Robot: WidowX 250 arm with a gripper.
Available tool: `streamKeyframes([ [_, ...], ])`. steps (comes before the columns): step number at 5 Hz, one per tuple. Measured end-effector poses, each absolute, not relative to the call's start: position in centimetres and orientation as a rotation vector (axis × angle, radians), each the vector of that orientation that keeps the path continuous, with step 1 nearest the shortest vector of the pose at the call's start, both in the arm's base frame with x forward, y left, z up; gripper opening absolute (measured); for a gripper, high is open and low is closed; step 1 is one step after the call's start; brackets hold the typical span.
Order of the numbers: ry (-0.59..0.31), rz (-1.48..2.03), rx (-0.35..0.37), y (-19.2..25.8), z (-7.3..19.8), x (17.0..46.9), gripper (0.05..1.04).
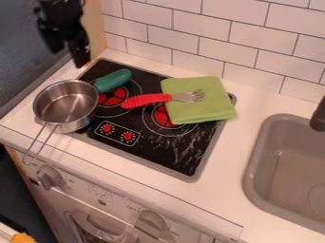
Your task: Move the green object and place it on the silver pot in front of the left side burner
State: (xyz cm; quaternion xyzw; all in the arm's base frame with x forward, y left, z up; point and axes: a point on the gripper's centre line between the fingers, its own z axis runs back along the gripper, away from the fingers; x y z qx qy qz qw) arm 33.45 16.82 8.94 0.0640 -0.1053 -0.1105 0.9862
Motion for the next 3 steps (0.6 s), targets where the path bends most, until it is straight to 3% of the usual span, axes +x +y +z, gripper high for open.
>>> streamKeyframes([
  [2, -0.244, -0.443, 0.096, 14.3, 8.4, 36.6, 1.0],
  [3, -0.218, -0.508, 0.089, 13.6, 6.8, 37.4, 1.0],
])
